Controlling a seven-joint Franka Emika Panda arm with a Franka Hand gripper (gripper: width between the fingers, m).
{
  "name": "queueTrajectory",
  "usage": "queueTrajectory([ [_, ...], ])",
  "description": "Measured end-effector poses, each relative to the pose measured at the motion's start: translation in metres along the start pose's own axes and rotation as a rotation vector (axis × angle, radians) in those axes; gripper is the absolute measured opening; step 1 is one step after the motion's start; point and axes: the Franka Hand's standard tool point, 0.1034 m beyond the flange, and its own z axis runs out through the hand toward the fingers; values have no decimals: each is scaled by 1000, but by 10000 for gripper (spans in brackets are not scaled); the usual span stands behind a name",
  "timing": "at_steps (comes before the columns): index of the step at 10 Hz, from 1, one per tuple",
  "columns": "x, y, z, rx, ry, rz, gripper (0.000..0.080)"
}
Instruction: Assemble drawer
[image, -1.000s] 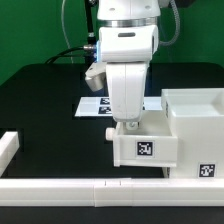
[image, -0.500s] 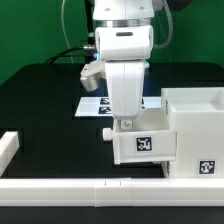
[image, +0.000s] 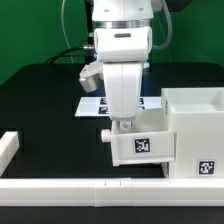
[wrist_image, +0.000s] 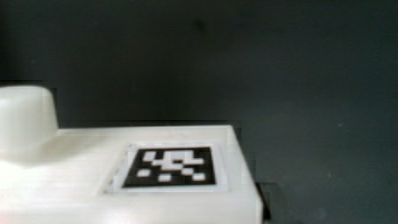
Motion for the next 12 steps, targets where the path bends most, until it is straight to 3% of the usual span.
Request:
queueTrajectory([
  [3, 0, 0, 0, 0, 0, 1, 38],
  [6, 6, 0, -1, -22, -15, -8, 38],
  [12, 9, 1, -1, -27, -19, 58, 38],
])
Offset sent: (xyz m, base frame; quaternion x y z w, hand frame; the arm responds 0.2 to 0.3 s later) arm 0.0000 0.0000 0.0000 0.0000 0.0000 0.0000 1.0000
